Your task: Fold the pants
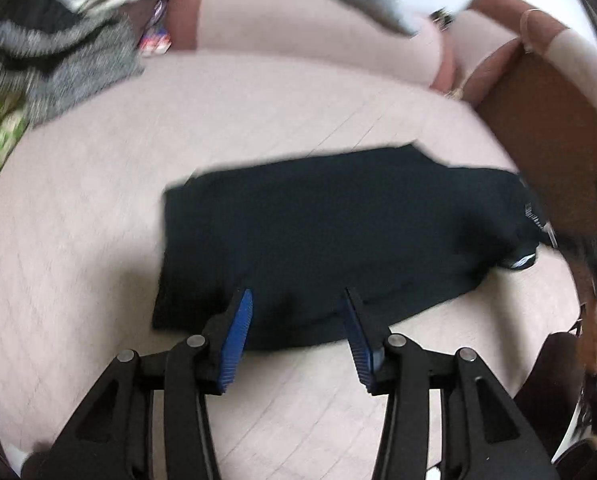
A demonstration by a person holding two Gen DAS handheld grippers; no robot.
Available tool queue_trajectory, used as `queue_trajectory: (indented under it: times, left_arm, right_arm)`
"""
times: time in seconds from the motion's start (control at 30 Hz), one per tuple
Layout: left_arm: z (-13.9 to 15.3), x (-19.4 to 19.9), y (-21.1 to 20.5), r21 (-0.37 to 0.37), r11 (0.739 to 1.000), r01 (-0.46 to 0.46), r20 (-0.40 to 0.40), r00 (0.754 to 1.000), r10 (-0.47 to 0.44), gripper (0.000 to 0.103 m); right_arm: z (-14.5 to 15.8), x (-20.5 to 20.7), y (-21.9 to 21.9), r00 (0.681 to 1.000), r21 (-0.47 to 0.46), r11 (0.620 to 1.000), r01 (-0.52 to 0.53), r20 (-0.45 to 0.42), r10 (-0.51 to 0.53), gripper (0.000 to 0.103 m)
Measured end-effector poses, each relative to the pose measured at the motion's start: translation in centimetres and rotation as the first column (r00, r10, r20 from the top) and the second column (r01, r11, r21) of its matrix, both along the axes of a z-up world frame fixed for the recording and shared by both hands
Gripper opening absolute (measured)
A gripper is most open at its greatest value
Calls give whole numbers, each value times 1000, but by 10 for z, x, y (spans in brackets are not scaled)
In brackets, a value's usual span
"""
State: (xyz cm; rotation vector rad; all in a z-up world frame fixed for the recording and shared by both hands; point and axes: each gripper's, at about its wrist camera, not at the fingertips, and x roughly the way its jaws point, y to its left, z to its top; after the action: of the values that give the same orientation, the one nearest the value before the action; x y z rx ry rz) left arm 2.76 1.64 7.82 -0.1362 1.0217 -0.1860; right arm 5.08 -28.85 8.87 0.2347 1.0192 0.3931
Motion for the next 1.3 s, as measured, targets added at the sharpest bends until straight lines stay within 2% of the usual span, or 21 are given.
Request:
queue_trajectory:
  times: [0.07,0.13,0.23,0.4,0.43,0.47,0.5,0.57,0.67,0.8,0.83,0.87,0.97,1.03,1.1,1.2,1.27,1.3]
  left_arm:
    - [0,8,-14,24,1000,17,36,999,-18,49]
    - [-6,21,-32,45,998,34,60,998,-36,49]
    - [-23,30,-43,74,996,52,50,997,-56,49]
    - [-47,26,-48,114,989,98,36,994,-103,49]
    - [-50,24,-47,116,988,107,38,993,-112,49]
    - [-52,24,-47,115,987,111,39,992,-117,49]
    - [-55,23,-44,110,988,112,40,992,-117,49]
    - [-58,22,-44,100,989,108,43,993,-113,50]
    - [-57,18,-46,95,989,113,56,991,-118,50]
    - [-58,17,-46,89,990,111,55,992,-116,51]
    - [-58,16,-47,91,990,111,57,992,-117,52]
    - [-58,16,-48,96,989,113,59,991,-119,52]
    - [-59,12,-50,115,986,118,71,989,-127,52]
    - [-58,11,-51,115,986,117,76,989,-126,53]
    - [-57,10,-51,106,988,115,76,989,-124,54]
    - [-54,11,-46,72,992,102,75,991,-108,54]
    - [-50,10,-43,45,995,90,77,993,-93,54]
    - [-47,9,-41,25,996,82,82,993,-84,54]
  right_arm:
    - [14,27,11,998,-36,999,15,58,-13,62]
    - [13,64,29,998,-104,994,15,65,-9,63]
    - [-2,109,47,999,-171,985,13,36,-7,63]
    - [-47,155,73,999,-352,935,-40,-48,24,62]
    - [-54,158,74,998,-363,930,-49,-62,29,53]
    - [-59,159,76,997,-367,928,-63,-72,39,33]
    - [-62,157,79,996,-385,920,-74,-78,47,33]
    - [-60,152,84,997,-424,903,-70,-49,54,21]
    - [-53,155,83,999,-440,897,-47,-46,29,15]
    - [-41,176,83,999,-452,892,7,-34,-25,14]
    - [-39,181,84,999,-455,890,13,-34,-32,10]
    - [-39,187,87,999,-468,884,20,-30,-38,1]
    - [-37,202,94,998,-508,861,39,-17,-55,0]
    - [-30,208,96,998,-520,852,58,3,-67,0]
    - [-13,205,94,996,-472,878,86,33,-80,2]
    - [14,176,80,996,-392,916,83,65,-63,20]
    - [23,155,71,996,-338,938,73,71,-51,38]
    - [26,137,61,996,-297,952,72,69,-54,40]
